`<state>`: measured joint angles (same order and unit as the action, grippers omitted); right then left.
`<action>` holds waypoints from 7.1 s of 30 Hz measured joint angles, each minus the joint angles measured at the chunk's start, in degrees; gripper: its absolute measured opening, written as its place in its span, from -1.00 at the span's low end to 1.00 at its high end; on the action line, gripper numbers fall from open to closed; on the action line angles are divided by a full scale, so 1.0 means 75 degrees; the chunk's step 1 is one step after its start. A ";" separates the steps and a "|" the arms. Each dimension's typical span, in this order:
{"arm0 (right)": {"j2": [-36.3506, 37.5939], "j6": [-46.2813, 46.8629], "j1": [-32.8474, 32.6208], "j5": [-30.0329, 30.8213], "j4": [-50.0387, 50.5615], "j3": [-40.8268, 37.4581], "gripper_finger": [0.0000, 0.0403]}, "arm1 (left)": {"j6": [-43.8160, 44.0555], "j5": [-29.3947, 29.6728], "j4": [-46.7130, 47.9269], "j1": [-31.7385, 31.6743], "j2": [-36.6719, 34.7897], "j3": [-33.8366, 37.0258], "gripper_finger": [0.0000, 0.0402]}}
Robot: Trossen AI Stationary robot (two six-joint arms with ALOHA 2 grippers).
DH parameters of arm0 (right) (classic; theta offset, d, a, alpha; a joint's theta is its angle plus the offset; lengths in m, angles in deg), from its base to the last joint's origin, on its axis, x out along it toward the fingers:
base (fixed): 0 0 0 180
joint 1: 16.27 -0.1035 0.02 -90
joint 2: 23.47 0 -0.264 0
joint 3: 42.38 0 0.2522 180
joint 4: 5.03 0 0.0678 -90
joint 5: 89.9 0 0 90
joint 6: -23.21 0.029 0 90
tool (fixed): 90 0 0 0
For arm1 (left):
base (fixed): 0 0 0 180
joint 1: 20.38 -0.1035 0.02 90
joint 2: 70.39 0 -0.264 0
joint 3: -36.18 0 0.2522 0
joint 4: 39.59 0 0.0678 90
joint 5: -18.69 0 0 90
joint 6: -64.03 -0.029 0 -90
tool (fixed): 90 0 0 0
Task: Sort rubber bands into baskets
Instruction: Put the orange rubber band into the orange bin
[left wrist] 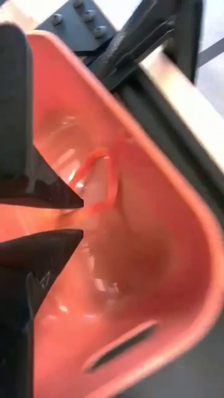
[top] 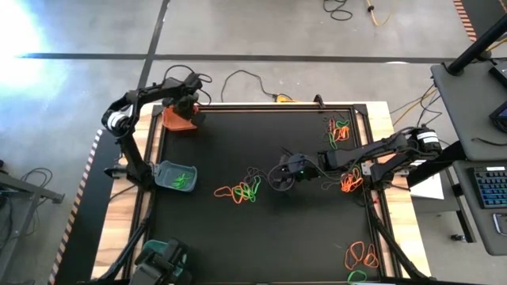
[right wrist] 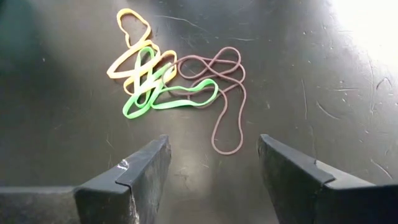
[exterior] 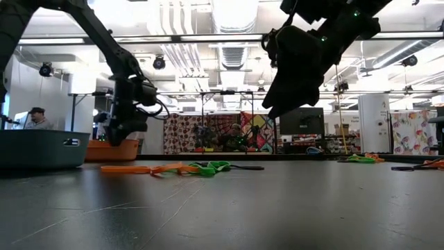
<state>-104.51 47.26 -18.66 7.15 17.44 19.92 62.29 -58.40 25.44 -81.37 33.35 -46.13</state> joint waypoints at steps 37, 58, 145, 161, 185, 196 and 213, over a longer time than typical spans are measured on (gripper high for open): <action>0.0000 -0.0194 0.0000 0.0061 -0.0657 0.0000 0.13 | 0.2864 -0.0916 -0.5683 0.9273 -0.3700 0.4794 -0.22; 0.0000 -0.0170 0.0003 0.0061 -0.0633 0.0000 0.13 | 0.2604 -0.0449 -0.5880 0.9278 -0.1489 0.4322 0.14; 0.0050 0.0337 -0.0484 -0.0143 -0.0217 -0.0001 0.13 | 0.0093 0.0622 -0.1096 -0.0167 -0.0077 0.0656 -0.57; 0.0050 0.0511 -0.0498 -0.0135 -0.0232 0.0000 0.13 | 0.0062 -0.0922 -0.0167 0.1454 -0.3486 0.1108 -0.22; 0.0050 0.0368 -0.0481 0.0265 -0.0661 -0.0003 0.13 | 0.2831 0.0101 -0.5902 0.9553 -0.4911 0.5379 -0.22; 0.0050 0.0391 -0.0478 0.0263 -0.0688 -0.0003 0.13 | 0.2190 -0.0230 -0.7498 1.0131 -0.2538 0.4627 -0.22; 0.0050 0.0723 -0.0484 -0.0003 -0.0661 -0.0003 0.13 | 0.2105 0.0302 -0.7397 1.0207 -0.0551 0.3638 -0.40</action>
<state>-104.14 52.68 -22.29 7.12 12.48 19.90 78.08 -56.14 -30.04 -4.82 29.21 -18.85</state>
